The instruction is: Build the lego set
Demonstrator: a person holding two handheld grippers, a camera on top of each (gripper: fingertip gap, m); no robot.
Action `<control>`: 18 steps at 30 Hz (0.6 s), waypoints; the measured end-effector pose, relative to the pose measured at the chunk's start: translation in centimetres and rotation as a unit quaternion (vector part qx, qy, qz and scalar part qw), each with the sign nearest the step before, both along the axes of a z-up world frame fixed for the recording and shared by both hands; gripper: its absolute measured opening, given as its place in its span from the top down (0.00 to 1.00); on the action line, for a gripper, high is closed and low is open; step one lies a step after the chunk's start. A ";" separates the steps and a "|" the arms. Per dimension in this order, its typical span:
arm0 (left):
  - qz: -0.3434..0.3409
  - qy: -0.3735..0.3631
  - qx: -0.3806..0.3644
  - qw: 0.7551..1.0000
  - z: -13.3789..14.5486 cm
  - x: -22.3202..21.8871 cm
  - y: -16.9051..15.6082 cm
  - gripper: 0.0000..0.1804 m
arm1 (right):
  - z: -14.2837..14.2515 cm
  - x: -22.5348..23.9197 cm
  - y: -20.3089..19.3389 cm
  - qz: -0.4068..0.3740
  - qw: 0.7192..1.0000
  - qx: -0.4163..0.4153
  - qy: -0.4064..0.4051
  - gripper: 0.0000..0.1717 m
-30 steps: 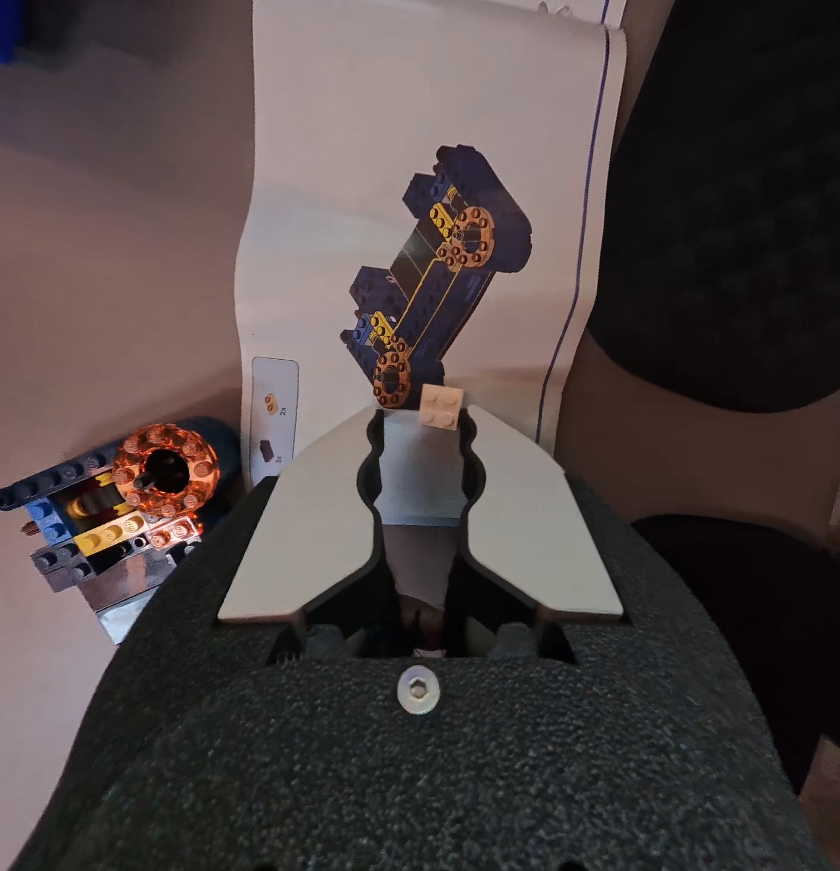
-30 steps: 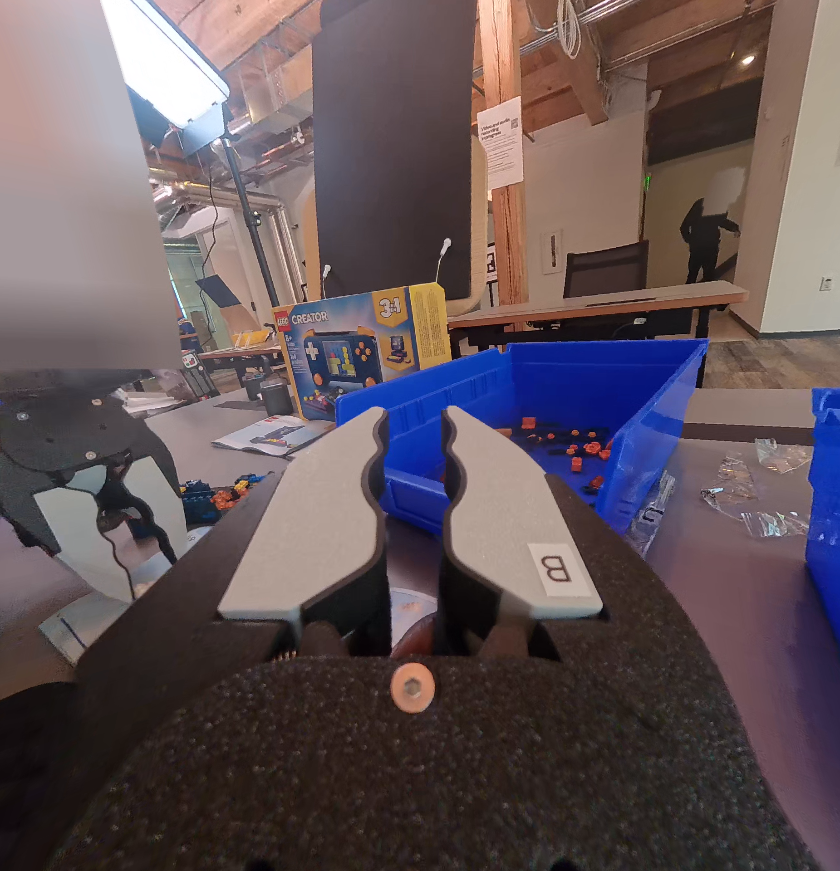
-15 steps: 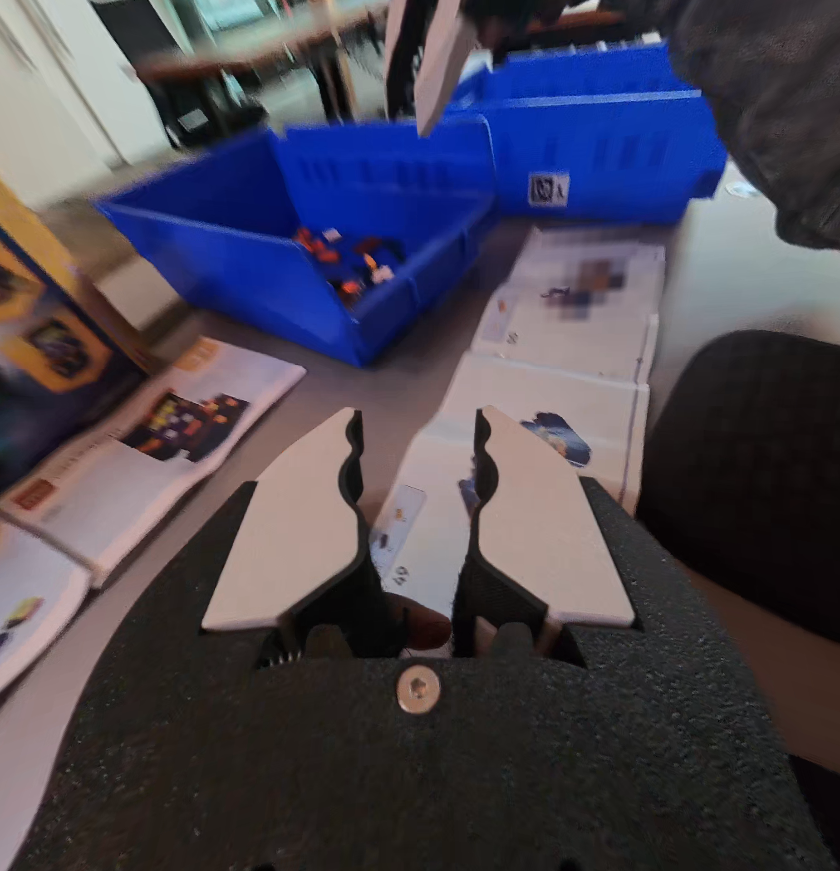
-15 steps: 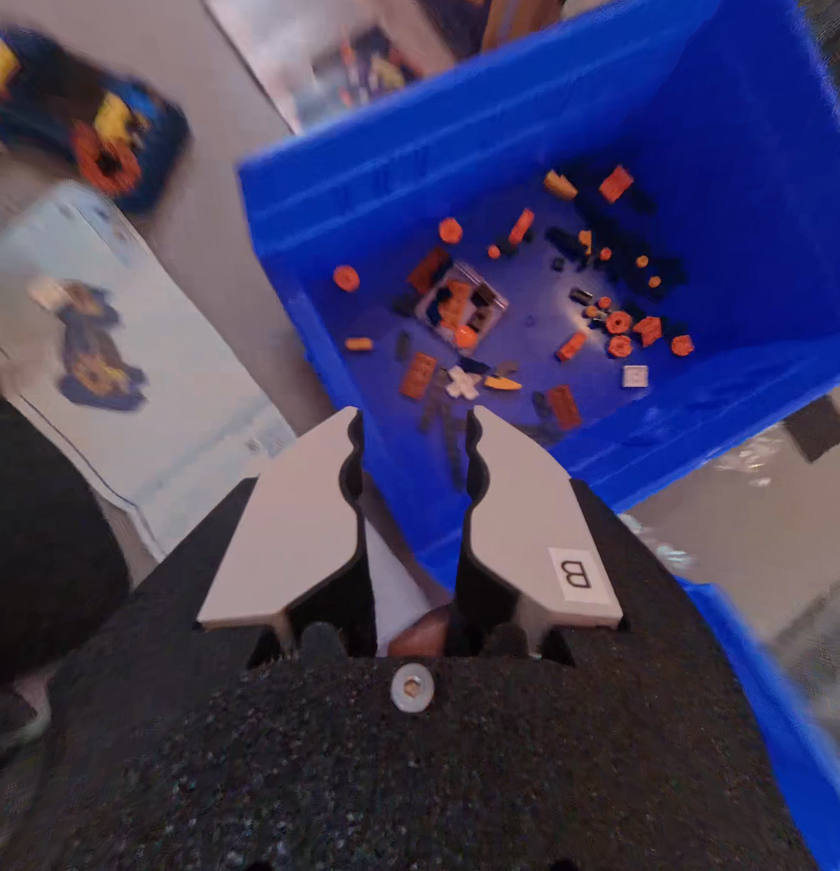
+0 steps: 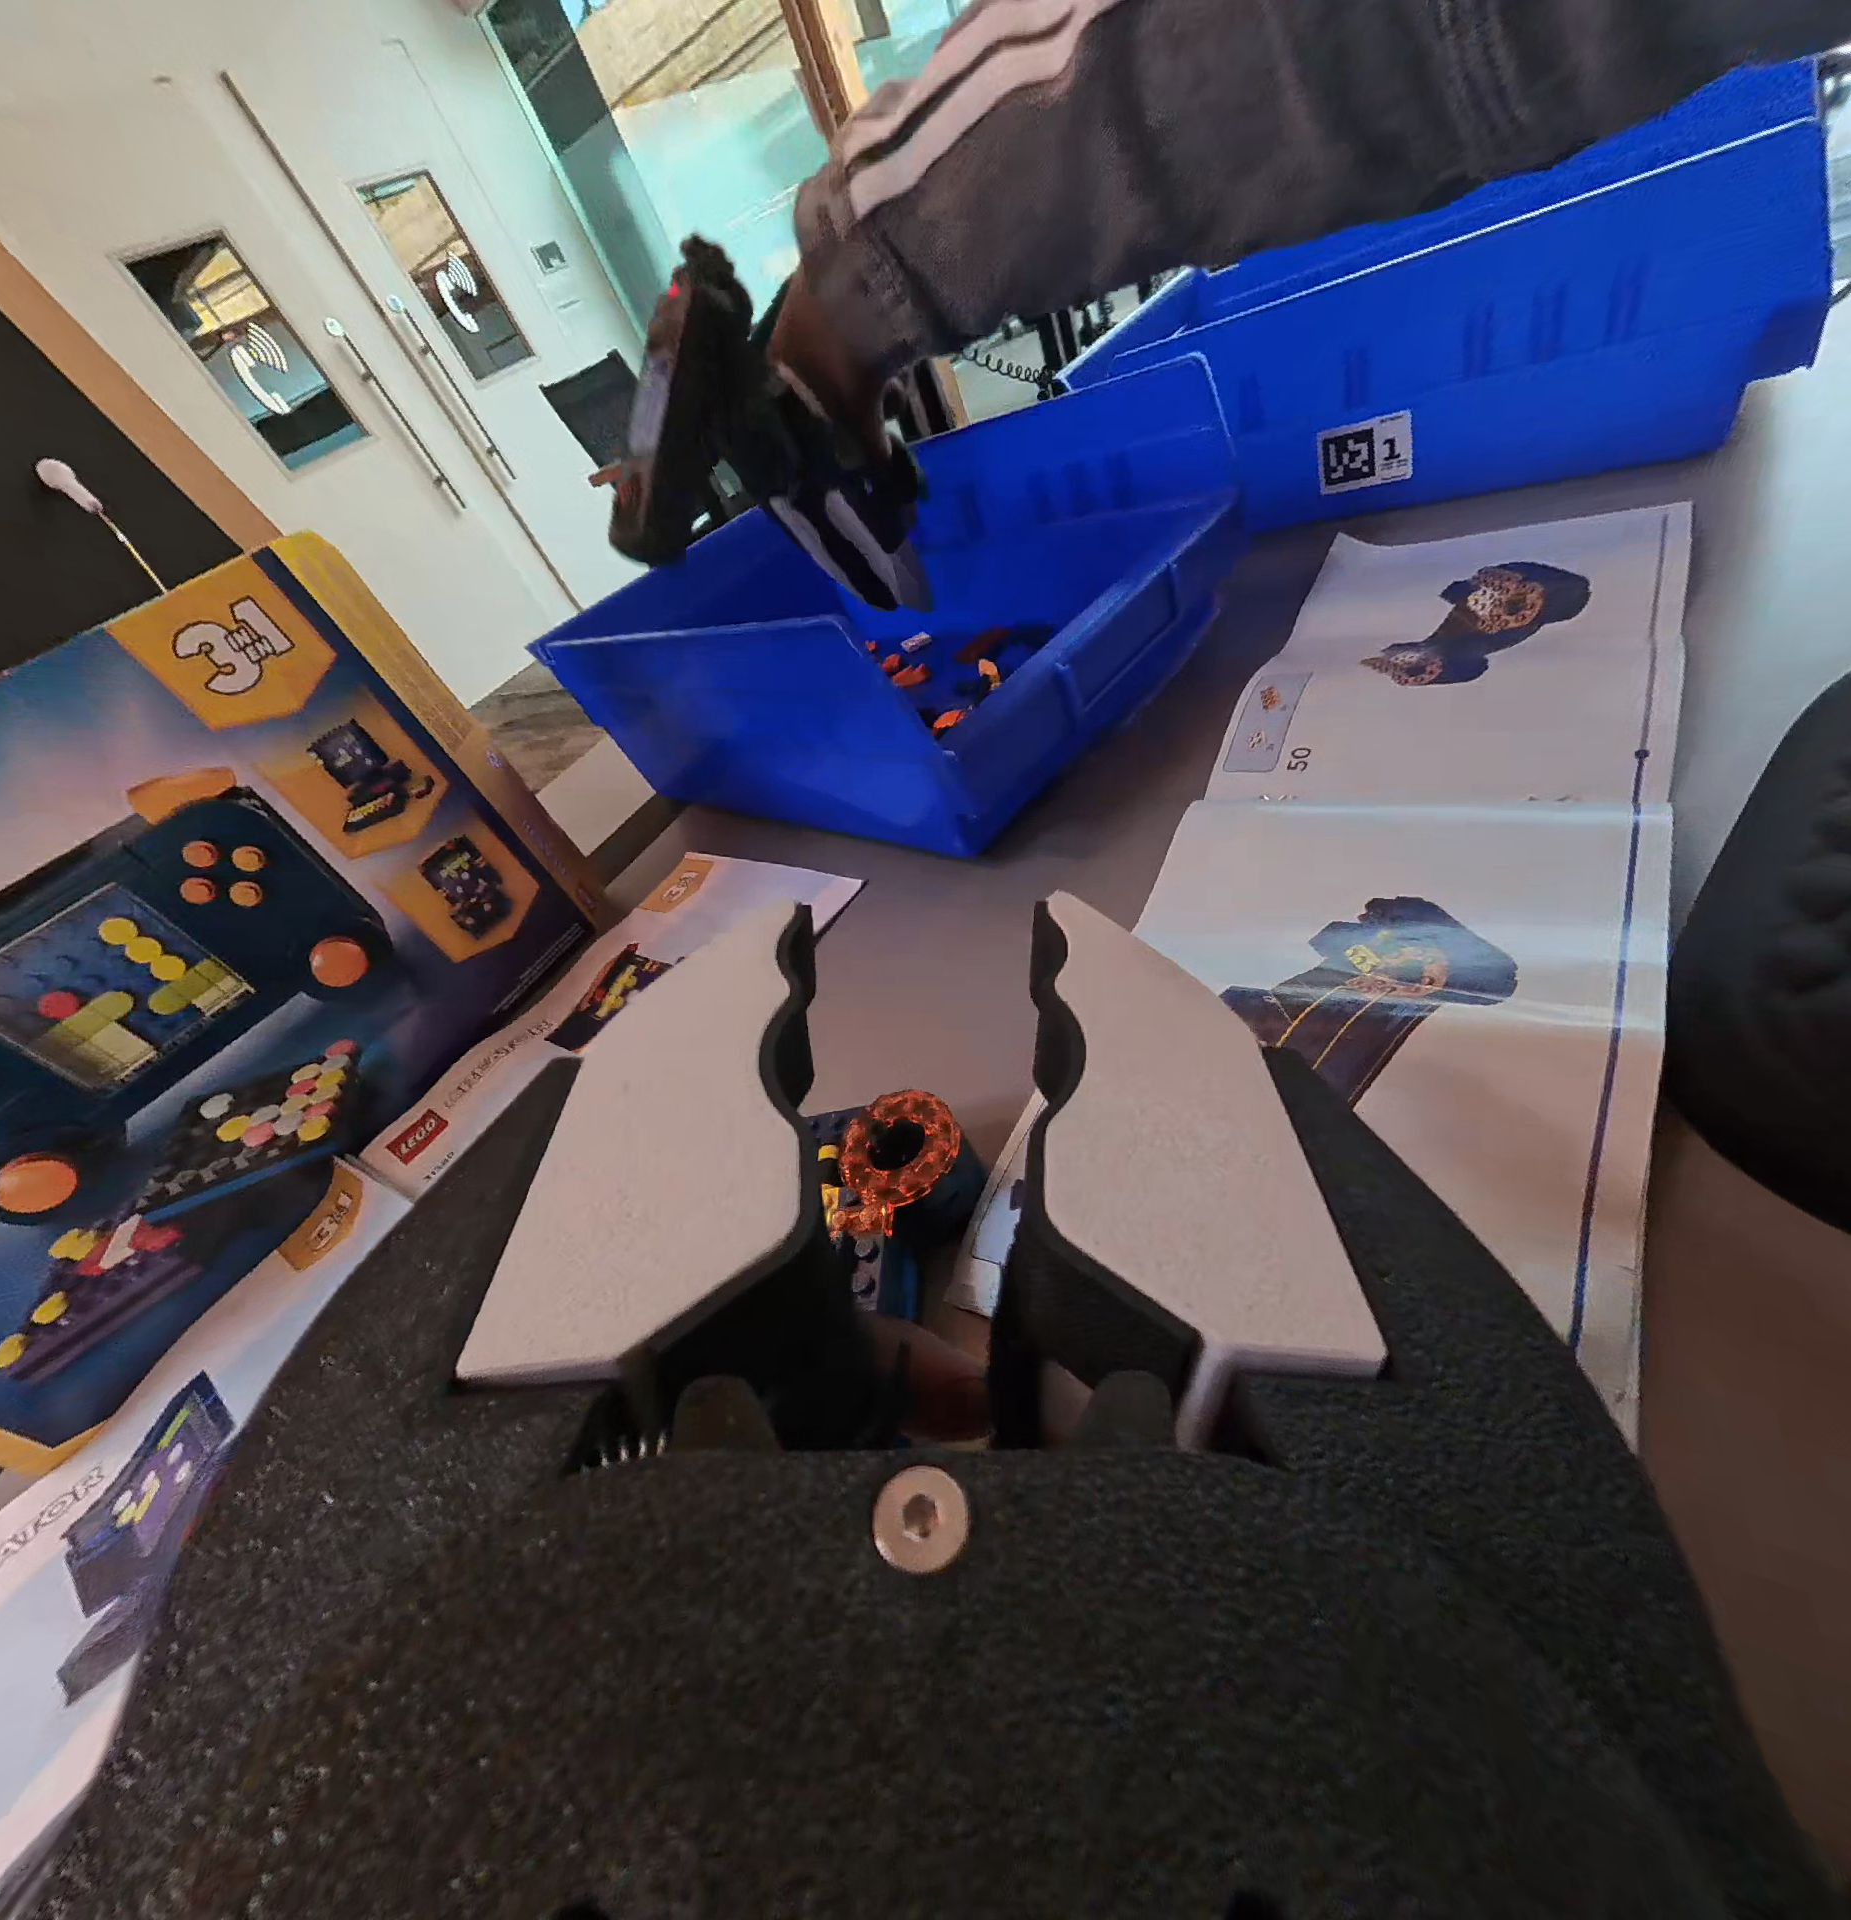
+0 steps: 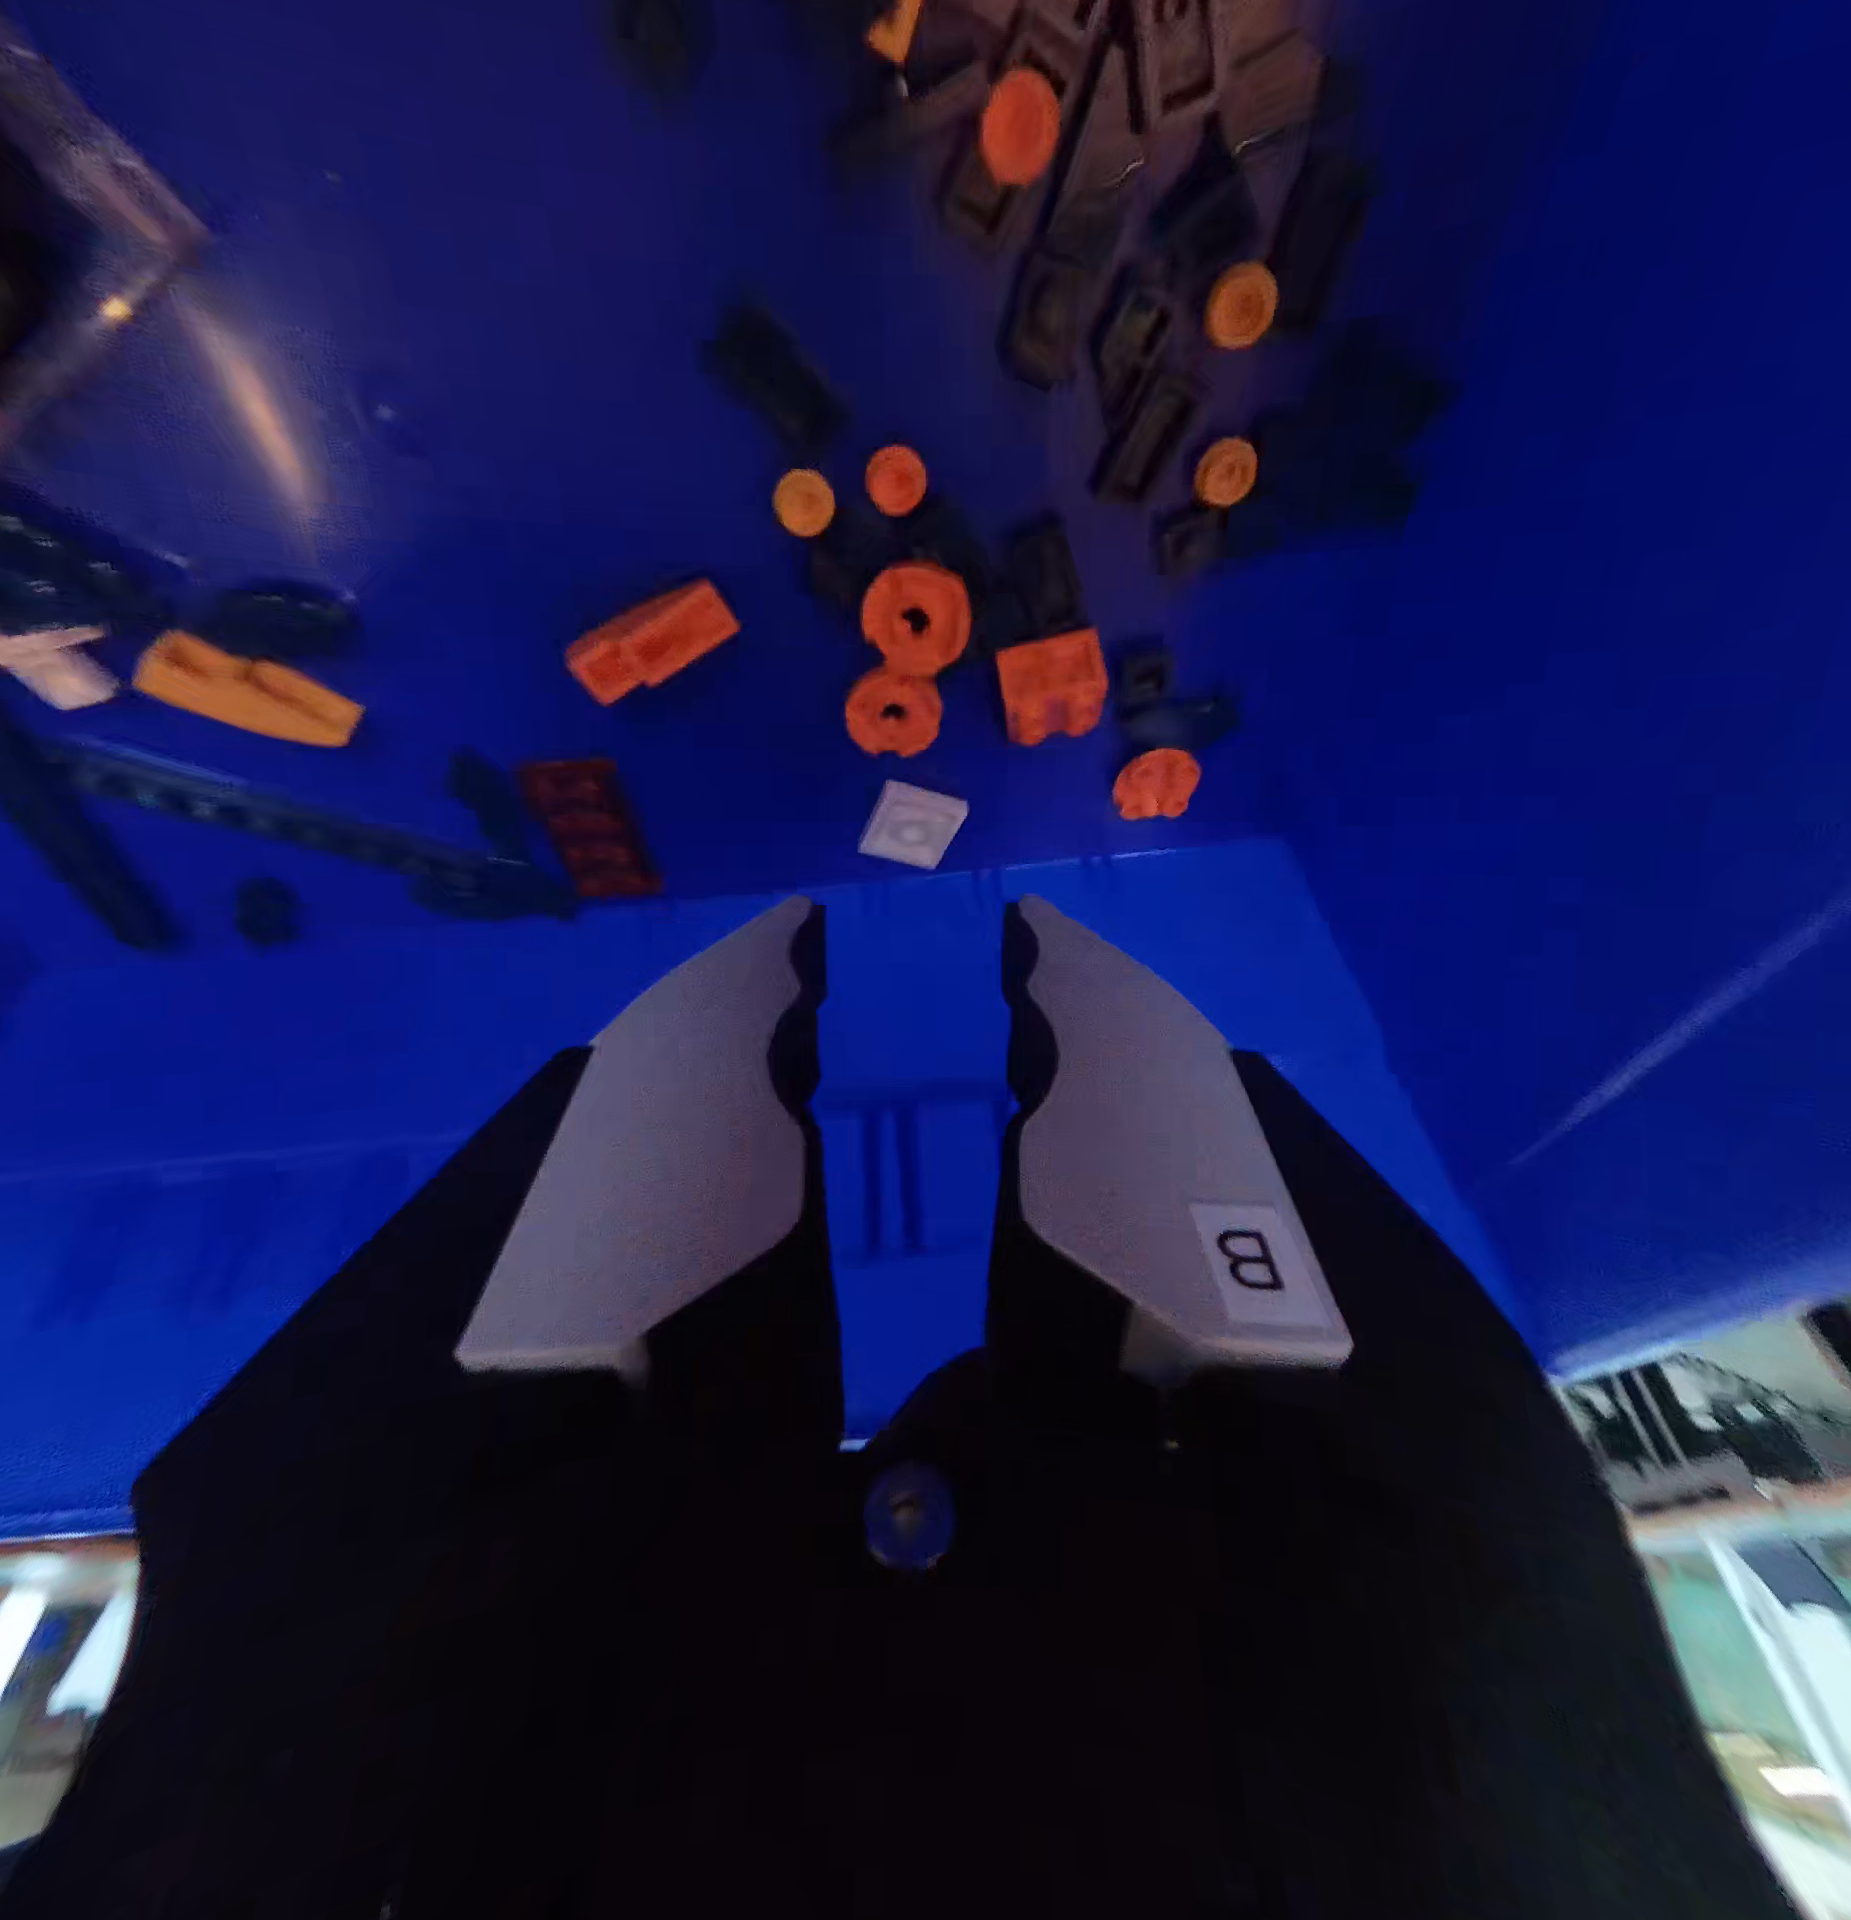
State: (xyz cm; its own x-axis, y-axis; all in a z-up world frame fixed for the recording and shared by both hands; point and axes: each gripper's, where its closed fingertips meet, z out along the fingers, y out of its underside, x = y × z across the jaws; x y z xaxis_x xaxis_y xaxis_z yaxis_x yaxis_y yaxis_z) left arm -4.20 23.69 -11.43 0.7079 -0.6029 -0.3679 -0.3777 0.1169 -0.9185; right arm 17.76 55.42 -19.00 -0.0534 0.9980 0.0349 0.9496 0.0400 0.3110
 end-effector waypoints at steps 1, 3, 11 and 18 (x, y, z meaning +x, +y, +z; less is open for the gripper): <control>0.001 0.001 0.000 1.000 0.0 -0.1 0.0 0.78 | -0.4 0.1 0.2 0.006 1.000 0.001 -0.023 0.81; 0.002 -0.004 0.000 1.000 0.0 -0.2 0.1 0.79 | -1.1 0.0 0.2 0.008 0.999 -0.009 -0.053 0.80; -0.001 -0.009 0.001 1.000 0.1 -0.2 0.1 0.79 | -1.9 0.6 -0.4 -0.010 0.996 -0.030 -0.088 0.90; 0.004 -0.061 0.078 0.995 3.2 -0.6 -0.6 0.75 | 8.5 -11.5 -11.5 -0.011 0.908 -0.071 0.412 0.91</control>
State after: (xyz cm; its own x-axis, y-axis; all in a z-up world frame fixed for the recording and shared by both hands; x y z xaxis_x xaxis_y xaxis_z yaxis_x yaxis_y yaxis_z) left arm -4.83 23.12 -8.28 0.7573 -0.5393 -0.3682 -0.2665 0.2595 -0.9283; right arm 6.29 43.89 -10.54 -0.0473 0.9961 -0.0747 0.8589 0.0024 -0.5121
